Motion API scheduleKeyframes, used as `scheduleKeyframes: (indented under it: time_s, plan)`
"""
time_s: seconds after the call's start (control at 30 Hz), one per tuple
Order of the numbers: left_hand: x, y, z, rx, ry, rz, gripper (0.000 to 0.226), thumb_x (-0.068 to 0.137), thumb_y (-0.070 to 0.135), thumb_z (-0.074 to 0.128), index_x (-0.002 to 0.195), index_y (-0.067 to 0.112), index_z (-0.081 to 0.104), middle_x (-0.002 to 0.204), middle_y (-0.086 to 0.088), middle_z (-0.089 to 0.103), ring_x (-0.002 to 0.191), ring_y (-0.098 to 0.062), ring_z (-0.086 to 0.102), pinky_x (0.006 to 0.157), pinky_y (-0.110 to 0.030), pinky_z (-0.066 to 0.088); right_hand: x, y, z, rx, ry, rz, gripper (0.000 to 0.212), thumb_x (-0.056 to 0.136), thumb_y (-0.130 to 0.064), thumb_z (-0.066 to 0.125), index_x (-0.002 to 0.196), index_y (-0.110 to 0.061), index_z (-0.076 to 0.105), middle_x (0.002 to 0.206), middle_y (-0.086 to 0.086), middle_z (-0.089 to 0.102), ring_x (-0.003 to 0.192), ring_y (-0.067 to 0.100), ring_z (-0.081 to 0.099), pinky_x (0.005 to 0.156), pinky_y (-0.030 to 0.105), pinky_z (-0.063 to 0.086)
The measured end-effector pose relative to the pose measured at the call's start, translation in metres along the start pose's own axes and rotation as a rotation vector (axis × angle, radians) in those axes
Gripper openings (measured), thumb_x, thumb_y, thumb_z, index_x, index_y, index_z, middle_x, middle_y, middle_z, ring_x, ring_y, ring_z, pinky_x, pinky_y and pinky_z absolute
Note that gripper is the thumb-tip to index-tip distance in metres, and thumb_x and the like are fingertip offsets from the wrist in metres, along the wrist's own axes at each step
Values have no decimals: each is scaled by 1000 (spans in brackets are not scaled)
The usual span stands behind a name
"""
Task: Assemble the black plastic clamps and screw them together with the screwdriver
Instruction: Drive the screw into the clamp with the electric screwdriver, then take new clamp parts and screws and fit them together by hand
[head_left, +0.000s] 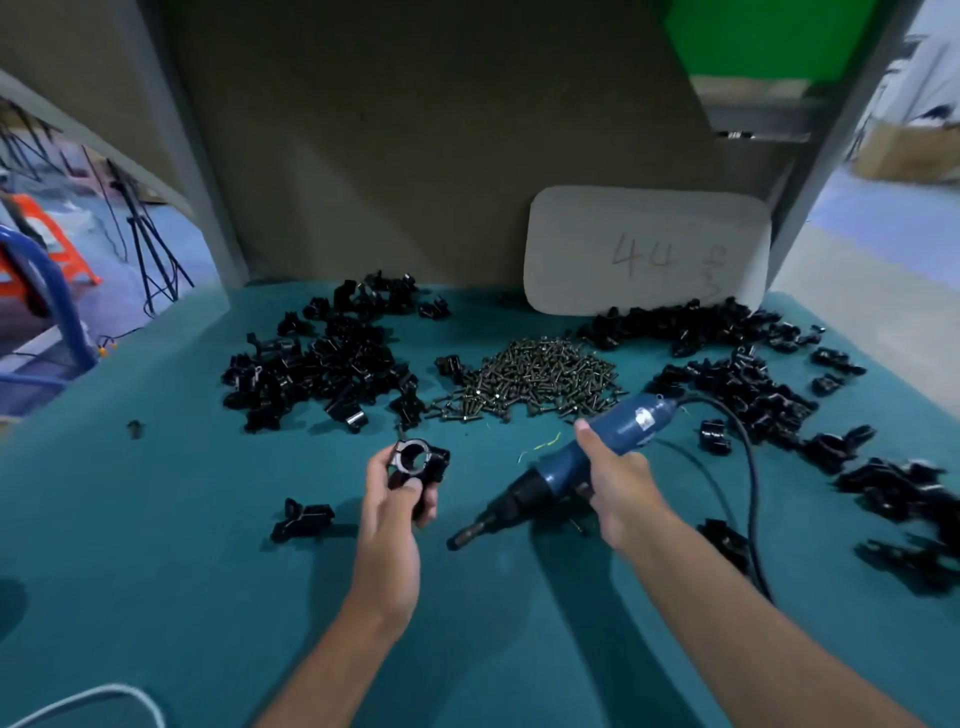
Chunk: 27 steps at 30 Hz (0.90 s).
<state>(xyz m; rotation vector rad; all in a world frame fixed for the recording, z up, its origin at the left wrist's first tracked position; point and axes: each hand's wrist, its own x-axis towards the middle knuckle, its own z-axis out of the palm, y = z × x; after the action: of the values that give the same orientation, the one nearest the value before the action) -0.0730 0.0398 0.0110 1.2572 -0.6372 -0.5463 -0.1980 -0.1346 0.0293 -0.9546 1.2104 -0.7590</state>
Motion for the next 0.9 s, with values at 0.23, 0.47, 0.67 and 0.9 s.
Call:
scheduleKeyframes:
  time_s: [0.23,0.47,0.67,0.9]
  plan:
    - [-12,4,3,244,-168,120,48,89,53,60,132,46,41,114,10,72,119,-7,61,97,-22,46,1,-24,-27,-909,-22,-2,68,91,-73,49,85,-7,61,74,8,63,54,21,54,51,26,43]
    - [-20,3,6,471,-198,288,50,74,64,71,112,35,57,110,21,69,108,2,62,93,-20,48,-88,-30,-14,-810,-387,-432,58,79,-85,43,92,-32,62,89,-10,70,84,10,64,70,28,47]
    - [-29,4,17,504,-388,535,58,72,54,82,119,26,63,117,15,61,103,-9,64,89,-20,49,-129,13,-46,-358,-401,-500,8,93,-34,72,99,-31,69,97,-5,72,83,18,71,65,28,58]
    - [-17,-8,6,285,-241,354,29,96,48,47,123,40,51,111,11,64,110,-15,60,100,-36,47,-191,45,-275,-140,301,-587,35,89,-52,72,111,-25,71,103,1,75,86,15,74,55,38,58]
